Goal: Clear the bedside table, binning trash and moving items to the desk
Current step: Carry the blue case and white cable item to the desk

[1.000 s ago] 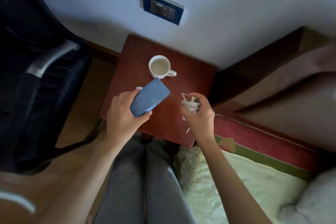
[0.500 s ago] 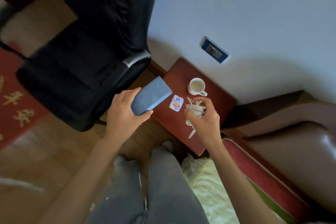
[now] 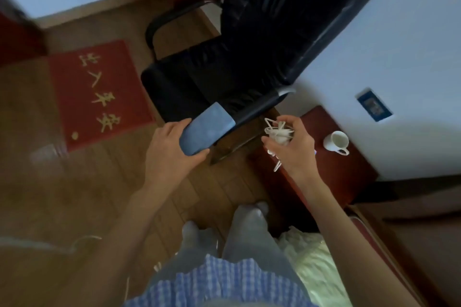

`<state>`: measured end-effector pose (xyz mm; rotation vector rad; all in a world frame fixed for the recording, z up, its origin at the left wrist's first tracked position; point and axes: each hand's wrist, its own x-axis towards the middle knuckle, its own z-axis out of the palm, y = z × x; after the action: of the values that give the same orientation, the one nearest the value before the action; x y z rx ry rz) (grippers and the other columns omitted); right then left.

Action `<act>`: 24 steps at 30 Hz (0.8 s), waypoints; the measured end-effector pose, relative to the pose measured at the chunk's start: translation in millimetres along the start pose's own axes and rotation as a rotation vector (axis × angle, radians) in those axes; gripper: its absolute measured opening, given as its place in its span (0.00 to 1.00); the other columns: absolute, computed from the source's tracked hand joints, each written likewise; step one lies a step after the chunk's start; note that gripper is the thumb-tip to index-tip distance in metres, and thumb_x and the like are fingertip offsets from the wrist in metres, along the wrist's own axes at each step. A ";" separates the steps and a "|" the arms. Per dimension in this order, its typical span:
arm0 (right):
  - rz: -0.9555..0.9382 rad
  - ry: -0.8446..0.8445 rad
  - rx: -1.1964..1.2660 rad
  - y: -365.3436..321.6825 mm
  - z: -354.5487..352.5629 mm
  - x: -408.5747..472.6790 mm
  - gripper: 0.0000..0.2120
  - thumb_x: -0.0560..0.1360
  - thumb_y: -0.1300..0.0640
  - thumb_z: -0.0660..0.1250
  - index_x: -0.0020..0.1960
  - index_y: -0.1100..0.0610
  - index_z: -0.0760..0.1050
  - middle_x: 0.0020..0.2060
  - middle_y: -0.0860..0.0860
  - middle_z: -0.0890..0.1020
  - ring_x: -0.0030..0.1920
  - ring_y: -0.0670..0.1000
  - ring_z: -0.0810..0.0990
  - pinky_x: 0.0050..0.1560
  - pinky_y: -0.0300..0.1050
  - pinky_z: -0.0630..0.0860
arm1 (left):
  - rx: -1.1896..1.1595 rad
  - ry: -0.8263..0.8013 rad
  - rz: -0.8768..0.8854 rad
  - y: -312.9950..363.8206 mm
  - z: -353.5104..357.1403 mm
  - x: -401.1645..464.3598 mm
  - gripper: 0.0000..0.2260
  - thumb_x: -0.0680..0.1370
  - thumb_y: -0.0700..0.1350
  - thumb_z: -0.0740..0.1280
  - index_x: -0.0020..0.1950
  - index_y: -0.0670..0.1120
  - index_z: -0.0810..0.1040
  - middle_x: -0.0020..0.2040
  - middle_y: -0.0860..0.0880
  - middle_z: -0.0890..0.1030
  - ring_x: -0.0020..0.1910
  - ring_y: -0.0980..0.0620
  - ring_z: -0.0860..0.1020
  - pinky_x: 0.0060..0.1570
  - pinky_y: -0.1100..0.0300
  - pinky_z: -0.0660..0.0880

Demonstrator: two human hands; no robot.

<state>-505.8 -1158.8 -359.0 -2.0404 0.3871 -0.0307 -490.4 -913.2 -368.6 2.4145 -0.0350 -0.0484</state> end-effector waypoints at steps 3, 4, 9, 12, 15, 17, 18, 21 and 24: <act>-0.062 -0.066 -0.037 -26.6 48.2 -12.5 0.22 0.67 0.59 0.76 0.57 0.49 0.71 0.44 0.45 0.80 0.41 0.39 0.80 0.39 0.30 0.76 | 0.001 0.037 -0.066 -42.7 -39.3 -23.1 0.30 0.68 0.53 0.75 0.67 0.48 0.71 0.64 0.46 0.74 0.63 0.47 0.70 0.62 0.54 0.66; -0.078 -0.095 -0.041 -34.1 62.7 -15.1 0.22 0.67 0.59 0.76 0.57 0.49 0.72 0.44 0.45 0.80 0.41 0.38 0.80 0.40 0.29 0.76 | -0.004 0.043 -0.103 -54.5 -51.5 -31.1 0.30 0.67 0.54 0.75 0.66 0.48 0.72 0.63 0.46 0.75 0.62 0.47 0.71 0.61 0.54 0.67; -0.174 -0.294 -0.105 -70.8 127.4 -18.4 0.23 0.67 0.60 0.76 0.58 0.52 0.72 0.45 0.44 0.79 0.43 0.37 0.79 0.41 0.30 0.76 | -0.123 0.078 -0.271 -129.7 -86.2 -52.5 0.40 0.63 0.71 0.64 0.63 0.42 0.75 0.57 0.45 0.79 0.57 0.47 0.76 0.55 0.53 0.73; -0.197 -0.410 -0.121 -89.7 163.0 -11.0 0.22 0.67 0.61 0.76 0.58 0.52 0.73 0.46 0.43 0.79 0.45 0.39 0.79 0.43 0.32 0.77 | -0.018 0.209 -0.283 -143.0 -112.8 -57.3 0.34 0.63 0.64 0.66 0.63 0.45 0.75 0.56 0.48 0.79 0.55 0.50 0.75 0.51 0.60 0.70; -0.221 -0.489 -0.144 -106.5 198.6 3.1 0.22 0.67 0.61 0.76 0.58 0.51 0.73 0.46 0.43 0.80 0.45 0.37 0.79 0.42 0.30 0.76 | -0.029 0.267 -0.301 -161.9 -129.8 -50.0 0.34 0.63 0.62 0.66 0.62 0.43 0.76 0.55 0.46 0.80 0.54 0.48 0.76 0.51 0.62 0.68; -0.223 -0.519 -0.157 -116.9 223.2 17.5 0.22 0.68 0.60 0.76 0.57 0.50 0.72 0.45 0.42 0.79 0.44 0.36 0.79 0.41 0.30 0.77 | -0.036 0.290 -0.317 -176.2 -139.2 -39.9 0.33 0.64 0.62 0.67 0.61 0.42 0.77 0.53 0.45 0.81 0.53 0.48 0.77 0.51 0.62 0.68; -0.220 -0.533 -0.158 -122.1 235.5 26.1 0.21 0.68 0.60 0.75 0.57 0.49 0.72 0.45 0.42 0.79 0.44 0.36 0.79 0.41 0.31 0.77 | -0.044 0.296 -0.334 -181.8 -145.1 -31.0 0.33 0.63 0.62 0.67 0.61 0.42 0.77 0.53 0.45 0.80 0.53 0.49 0.77 0.51 0.62 0.68; -0.205 -0.566 -0.143 -139.4 273.5 57.9 0.21 0.68 0.60 0.75 0.57 0.49 0.72 0.45 0.42 0.79 0.43 0.35 0.78 0.40 0.29 0.77 | -0.061 0.275 -0.392 -212.7 -159.0 0.8 0.34 0.64 0.65 0.66 0.62 0.43 0.77 0.54 0.49 0.79 0.53 0.52 0.75 0.50 0.60 0.70; -0.182 -0.576 -0.119 -164.6 308.3 94.5 0.21 0.69 0.61 0.75 0.58 0.51 0.72 0.45 0.42 0.79 0.41 0.33 0.78 0.39 0.28 0.75 | -0.129 0.221 -0.427 -242.5 -175.7 49.0 0.38 0.65 0.72 0.64 0.63 0.45 0.76 0.56 0.49 0.78 0.55 0.50 0.76 0.55 0.52 0.75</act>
<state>-316.6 -850.8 -379.7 -2.0862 -0.1610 0.4683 -430.7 -617.3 -399.7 2.2447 0.5673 0.0201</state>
